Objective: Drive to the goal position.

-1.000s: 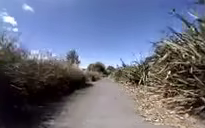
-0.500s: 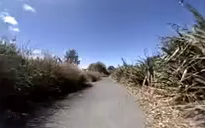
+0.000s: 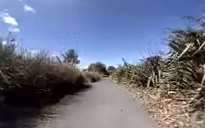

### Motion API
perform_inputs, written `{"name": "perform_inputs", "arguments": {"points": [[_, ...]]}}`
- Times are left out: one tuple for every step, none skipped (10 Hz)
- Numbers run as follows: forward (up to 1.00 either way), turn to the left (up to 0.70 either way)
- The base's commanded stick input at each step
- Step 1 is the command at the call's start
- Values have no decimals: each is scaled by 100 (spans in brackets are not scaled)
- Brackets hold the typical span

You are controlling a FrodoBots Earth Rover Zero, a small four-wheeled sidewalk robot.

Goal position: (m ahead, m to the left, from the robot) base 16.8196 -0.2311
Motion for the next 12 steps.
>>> {"name": "perform_inputs", "arguments": {"points": [[85,0],[85,0],[85,26],[85,14],[85,3],[85,0],[85,0],[85,0],[85,0],[85,0],[85,0],[85,0]]}}
